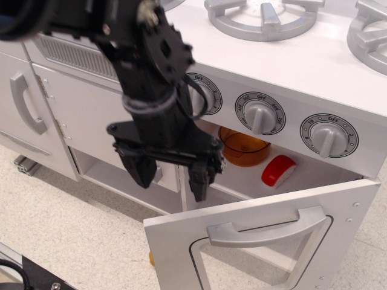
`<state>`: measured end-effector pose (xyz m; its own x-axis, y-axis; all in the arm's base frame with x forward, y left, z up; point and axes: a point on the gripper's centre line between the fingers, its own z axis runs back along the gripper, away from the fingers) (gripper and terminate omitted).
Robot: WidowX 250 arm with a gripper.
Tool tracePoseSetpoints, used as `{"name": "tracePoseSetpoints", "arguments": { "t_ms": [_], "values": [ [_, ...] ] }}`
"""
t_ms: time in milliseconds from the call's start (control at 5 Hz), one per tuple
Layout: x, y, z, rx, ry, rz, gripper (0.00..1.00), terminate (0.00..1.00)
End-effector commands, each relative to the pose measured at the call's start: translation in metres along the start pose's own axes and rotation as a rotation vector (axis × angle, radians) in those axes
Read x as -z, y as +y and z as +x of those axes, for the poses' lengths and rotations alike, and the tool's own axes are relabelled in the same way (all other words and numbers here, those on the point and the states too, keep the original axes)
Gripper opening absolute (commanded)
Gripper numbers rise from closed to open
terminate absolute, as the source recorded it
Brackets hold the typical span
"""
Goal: Close oven
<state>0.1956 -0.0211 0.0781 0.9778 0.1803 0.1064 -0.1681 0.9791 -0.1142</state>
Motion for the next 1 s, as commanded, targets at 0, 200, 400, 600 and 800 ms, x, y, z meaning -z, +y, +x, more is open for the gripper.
{"name": "tracePoseSetpoints", "arguments": {
  "t_ms": [0,200,400,600,800],
  "values": [
    [0.022,-0.017,-0.036,0.049,0.119,0.004,1.0,0.0],
    [0.052,-0.024,-0.056,0.107,0.126,-0.003,1.0,0.0],
    [0.094,-0.026,-0.06,0.085,0.095,0.04,1.0,0.0],
    [0.115,-0.021,-0.046,0.057,0.012,0.103,1.0,0.0],
    [0.118,-0.01,-0.022,-0.01,-0.059,0.131,1.0,0.0]
  ]
}}
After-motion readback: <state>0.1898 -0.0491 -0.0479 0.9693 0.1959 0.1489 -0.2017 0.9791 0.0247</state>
